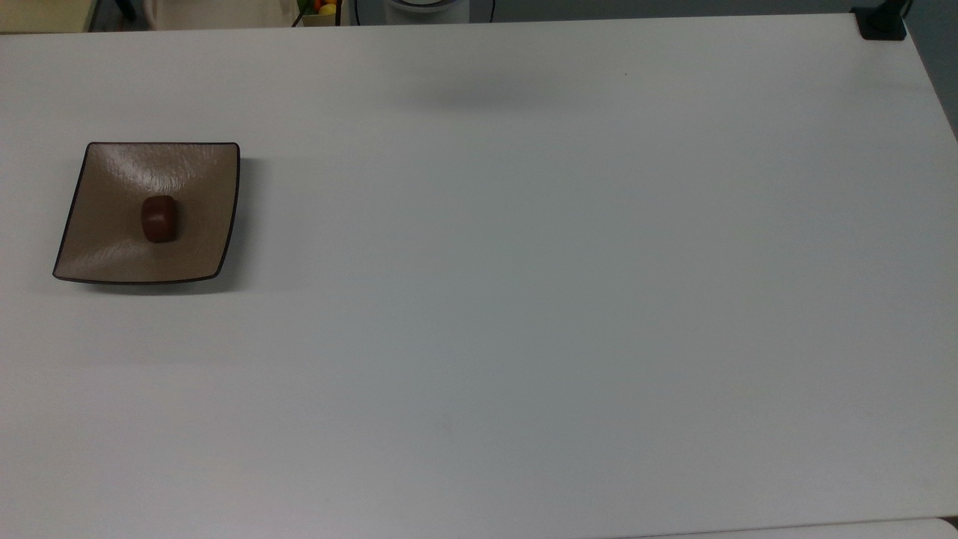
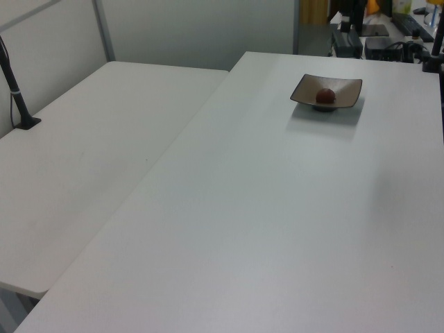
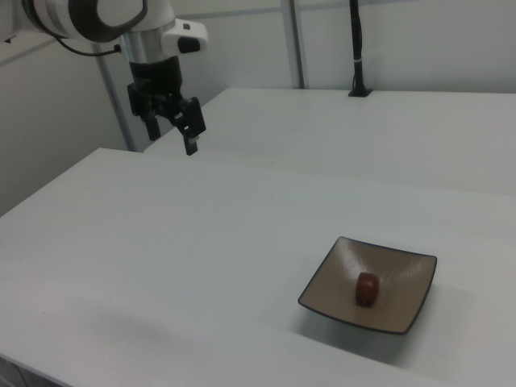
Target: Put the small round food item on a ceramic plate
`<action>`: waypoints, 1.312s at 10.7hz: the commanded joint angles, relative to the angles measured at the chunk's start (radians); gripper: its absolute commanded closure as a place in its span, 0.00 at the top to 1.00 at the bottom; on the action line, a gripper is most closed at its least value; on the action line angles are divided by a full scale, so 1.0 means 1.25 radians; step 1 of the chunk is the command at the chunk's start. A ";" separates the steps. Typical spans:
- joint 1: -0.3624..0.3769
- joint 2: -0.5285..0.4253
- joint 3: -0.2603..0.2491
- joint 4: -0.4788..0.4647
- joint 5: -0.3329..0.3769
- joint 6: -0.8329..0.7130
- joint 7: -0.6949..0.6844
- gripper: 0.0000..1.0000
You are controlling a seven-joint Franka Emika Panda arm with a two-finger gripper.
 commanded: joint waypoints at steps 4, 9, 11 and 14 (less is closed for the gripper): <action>0.004 -0.007 0.064 -0.070 0.018 0.084 -0.008 1.00; -0.045 -0.013 0.093 -0.096 0.010 0.104 -0.080 1.00; -0.024 -0.007 0.080 -0.095 -0.043 0.113 -0.090 1.00; -0.020 -0.005 0.063 -0.095 -0.070 0.133 -0.158 1.00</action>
